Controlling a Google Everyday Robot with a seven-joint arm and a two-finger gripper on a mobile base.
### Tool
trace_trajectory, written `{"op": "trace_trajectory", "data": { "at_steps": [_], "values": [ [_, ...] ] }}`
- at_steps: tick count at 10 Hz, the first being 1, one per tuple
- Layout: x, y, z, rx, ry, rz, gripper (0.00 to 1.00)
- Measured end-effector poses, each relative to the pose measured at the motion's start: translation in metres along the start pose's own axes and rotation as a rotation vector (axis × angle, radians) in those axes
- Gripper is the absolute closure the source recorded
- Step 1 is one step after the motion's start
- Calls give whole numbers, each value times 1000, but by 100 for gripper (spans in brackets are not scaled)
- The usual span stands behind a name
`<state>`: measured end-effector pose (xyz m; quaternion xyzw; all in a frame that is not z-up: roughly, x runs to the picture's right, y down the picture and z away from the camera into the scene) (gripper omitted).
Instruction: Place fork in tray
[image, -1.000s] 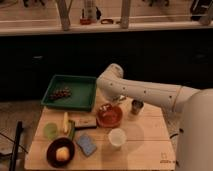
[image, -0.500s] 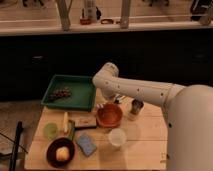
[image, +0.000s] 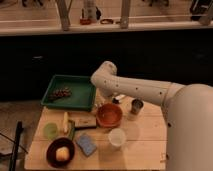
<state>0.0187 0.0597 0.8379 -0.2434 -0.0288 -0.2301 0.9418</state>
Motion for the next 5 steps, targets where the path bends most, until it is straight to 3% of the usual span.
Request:
{"op": "trace_trajectory", "data": {
  "at_steps": [2,5],
  "values": [
    [-5,-6,-14,-4,-18,-68,100],
    [-26,-26,-9,-28,-61,-176,100]
  ]
}}
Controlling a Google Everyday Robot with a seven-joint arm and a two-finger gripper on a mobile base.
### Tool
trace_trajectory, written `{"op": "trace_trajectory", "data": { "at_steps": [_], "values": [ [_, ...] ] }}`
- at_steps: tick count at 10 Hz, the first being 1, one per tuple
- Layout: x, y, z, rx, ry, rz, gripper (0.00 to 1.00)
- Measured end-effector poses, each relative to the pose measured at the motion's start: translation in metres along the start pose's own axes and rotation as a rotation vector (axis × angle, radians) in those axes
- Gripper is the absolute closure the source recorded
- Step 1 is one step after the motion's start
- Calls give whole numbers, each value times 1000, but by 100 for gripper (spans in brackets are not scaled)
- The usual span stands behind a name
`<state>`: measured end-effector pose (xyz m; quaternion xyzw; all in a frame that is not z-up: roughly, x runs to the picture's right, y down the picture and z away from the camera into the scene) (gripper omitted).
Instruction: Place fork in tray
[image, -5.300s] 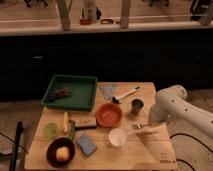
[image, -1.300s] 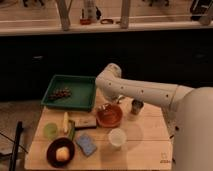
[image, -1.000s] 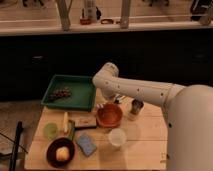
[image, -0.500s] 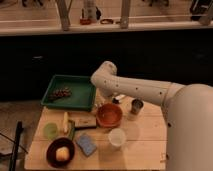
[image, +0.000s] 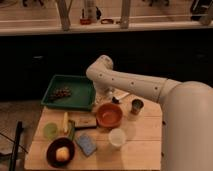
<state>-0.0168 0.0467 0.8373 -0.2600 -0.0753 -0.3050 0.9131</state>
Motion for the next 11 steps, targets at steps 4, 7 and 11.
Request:
{"op": "trace_trajectory", "data": {
  "at_steps": [4,7,11],
  "values": [
    [-20,-26,4,-20,-27,-107,100],
    [-32,-45,2,-17,-44,-180,100],
    [-41,-65,-2,5,-70,-252,100]
  ]
}}
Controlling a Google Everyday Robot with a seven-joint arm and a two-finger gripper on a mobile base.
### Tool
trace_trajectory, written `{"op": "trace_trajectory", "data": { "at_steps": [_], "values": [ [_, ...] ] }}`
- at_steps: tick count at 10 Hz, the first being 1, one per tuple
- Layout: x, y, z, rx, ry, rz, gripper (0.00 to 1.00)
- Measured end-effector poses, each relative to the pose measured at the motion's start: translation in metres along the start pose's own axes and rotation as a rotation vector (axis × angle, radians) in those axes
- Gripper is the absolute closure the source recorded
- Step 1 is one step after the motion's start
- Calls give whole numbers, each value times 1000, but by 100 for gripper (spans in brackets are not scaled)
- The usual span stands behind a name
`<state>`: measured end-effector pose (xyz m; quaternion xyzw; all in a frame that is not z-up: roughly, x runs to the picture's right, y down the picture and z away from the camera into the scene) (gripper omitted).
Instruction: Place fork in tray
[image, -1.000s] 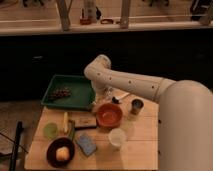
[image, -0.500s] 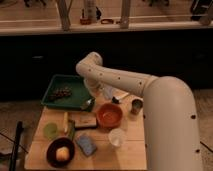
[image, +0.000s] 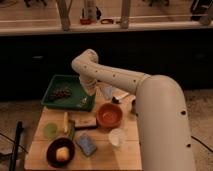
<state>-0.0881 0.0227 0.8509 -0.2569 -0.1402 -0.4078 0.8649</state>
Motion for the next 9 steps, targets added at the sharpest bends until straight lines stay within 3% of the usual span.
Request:
{"op": "trace_trajectory", "data": {
  "at_steps": [6,9],
  "values": [
    [-8,-27,2,60,-51,-91,100],
    [-8,-39,6,66,-67,-114,100]
  ]
}}
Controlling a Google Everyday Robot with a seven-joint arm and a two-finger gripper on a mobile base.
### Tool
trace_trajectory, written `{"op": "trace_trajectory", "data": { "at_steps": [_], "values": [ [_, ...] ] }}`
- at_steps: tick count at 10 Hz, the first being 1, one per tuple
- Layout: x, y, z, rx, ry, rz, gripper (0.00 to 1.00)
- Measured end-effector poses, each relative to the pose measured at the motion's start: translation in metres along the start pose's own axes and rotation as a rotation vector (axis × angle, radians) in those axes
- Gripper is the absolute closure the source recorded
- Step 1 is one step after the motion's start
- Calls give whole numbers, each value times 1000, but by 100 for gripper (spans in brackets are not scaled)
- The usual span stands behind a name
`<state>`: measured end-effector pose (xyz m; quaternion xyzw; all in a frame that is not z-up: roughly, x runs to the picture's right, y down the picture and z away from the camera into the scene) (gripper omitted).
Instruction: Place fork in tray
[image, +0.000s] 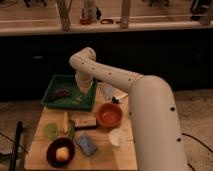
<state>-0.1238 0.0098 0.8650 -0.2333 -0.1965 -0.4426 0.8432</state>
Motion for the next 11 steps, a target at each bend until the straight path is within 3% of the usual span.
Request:
{"op": "trace_trajectory", "data": {
  "at_steps": [2,6,9,10,11],
  "values": [
    [2,-5,2,-6,-4,-2,99],
    [8,-21,9,-8,0,10,61],
    [14,-28,14,10,12,30,30],
    [16,-31,15,18,13,35,22],
    [17,-33,15,25,14,38,20]
  ]
}}
